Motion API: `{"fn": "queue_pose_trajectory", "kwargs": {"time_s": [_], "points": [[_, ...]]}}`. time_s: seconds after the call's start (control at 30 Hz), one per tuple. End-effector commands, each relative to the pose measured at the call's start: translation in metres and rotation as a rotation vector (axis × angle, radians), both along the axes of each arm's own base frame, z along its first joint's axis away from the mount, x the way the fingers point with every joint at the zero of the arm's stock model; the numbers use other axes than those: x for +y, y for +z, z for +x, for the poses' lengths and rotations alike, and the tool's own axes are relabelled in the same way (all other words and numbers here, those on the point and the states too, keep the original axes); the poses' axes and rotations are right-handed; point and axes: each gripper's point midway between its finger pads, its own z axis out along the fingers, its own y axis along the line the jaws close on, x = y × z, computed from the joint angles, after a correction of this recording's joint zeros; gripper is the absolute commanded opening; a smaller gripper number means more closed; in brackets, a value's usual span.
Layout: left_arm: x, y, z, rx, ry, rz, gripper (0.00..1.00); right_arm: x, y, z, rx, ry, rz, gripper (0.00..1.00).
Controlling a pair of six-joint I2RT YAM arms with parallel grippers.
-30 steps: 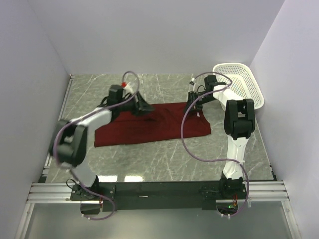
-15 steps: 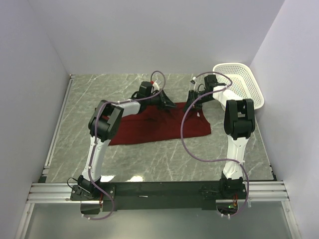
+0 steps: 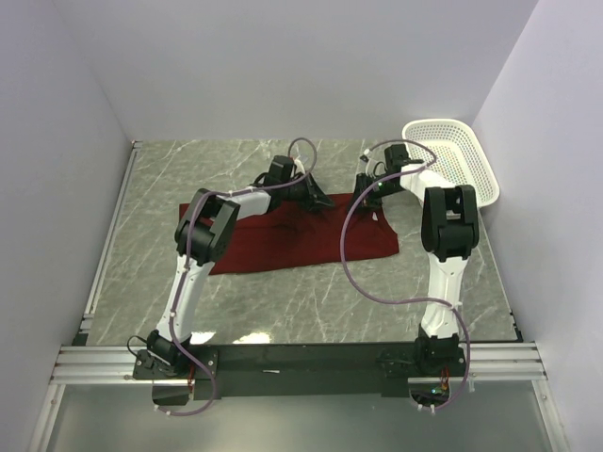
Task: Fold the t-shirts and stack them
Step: Fold the tshirt
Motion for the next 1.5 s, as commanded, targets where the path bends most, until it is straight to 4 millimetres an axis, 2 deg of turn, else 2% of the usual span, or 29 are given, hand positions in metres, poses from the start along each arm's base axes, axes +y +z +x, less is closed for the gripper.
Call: {"fn": "queue_pose_trajectory", "kwargs": {"time_s": [0.0, 0.27, 0.5, 0.8, 0.9, 1.0, 1.07, 1.17, 1.2, 1.23, 1.27, 1.3, 1.37, 1.4, 1.43, 1.47], "points": [[-0.002, -0.006, 0.004, -0.015, -0.009, 0.015, 0.08, 0.003, 0.003, 0.010, -0.021, -0.001, -0.001, 0.22], [0.001, -0.021, 0.004, 0.009, -0.007, 0.056, 0.07, 0.005, -0.005, 0.009, -0.015, 0.001, -0.025, 0.22], [0.006, -0.032, 0.002, 0.029, 0.010, 0.082, 0.06, -0.006, -0.013, 0.009, 0.001, -0.027, -0.065, 0.22], [0.008, -0.026, 0.004, 0.023, 0.011, 0.067, 0.07, -0.035, -0.013, 0.010, 0.008, -0.082, -0.080, 0.21], [0.007, -0.017, 0.005, 0.006, 0.011, 0.049, 0.11, -0.036, -0.009, 0.009, 0.000, -0.072, -0.078, 0.21], [0.005, -0.003, 0.007, -0.033, 0.006, 0.027, 0.20, -0.030, 0.000, 0.009, -0.011, -0.043, -0.040, 0.21], [0.003, 0.016, 0.009, -0.068, 0.004, 0.002, 0.26, -0.026, 0.011, 0.009, -0.031, -0.026, -0.015, 0.21], [0.001, 0.055, 0.014, -0.142, 0.004, -0.036, 0.32, -0.021, 0.038, 0.009, -0.075, 0.013, 0.029, 0.21], [0.002, 0.068, 0.020, -0.186, 0.017, -0.026, 0.34, -0.020, 0.056, 0.008, -0.108, 0.032, 0.040, 0.21], [0.005, 0.090, 0.022, -0.228, 0.028, -0.020, 0.35, -0.019, 0.066, 0.007, -0.127, 0.045, 0.045, 0.20], [0.009, 0.100, 0.026, -0.261, 0.044, 0.004, 0.40, -0.019, 0.080, 0.009, -0.170, 0.063, 0.043, 0.21], [0.017, 0.115, 0.038, -0.350, 0.083, 0.058, 0.41, -0.020, 0.099, 0.002, -0.193, 0.073, 0.039, 0.21], [0.039, 0.136, 0.037, -0.400, 0.126, 0.159, 0.43, -0.022, 0.121, -0.003, -0.266, 0.112, 0.026, 0.21], [0.055, 0.131, 0.036, -0.454, 0.123, 0.231, 0.45, -0.024, 0.140, -0.010, -0.317, 0.127, 0.018, 0.22], [0.074, 0.155, 0.036, -0.518, 0.187, 0.282, 0.48, -0.026, 0.147, -0.020, -0.327, 0.146, 0.010, 0.22], [0.088, 0.155, 0.032, -0.537, 0.199, 0.332, 0.55, -0.028, 0.146, -0.031, -0.353, 0.185, -0.006, 0.22]]}}
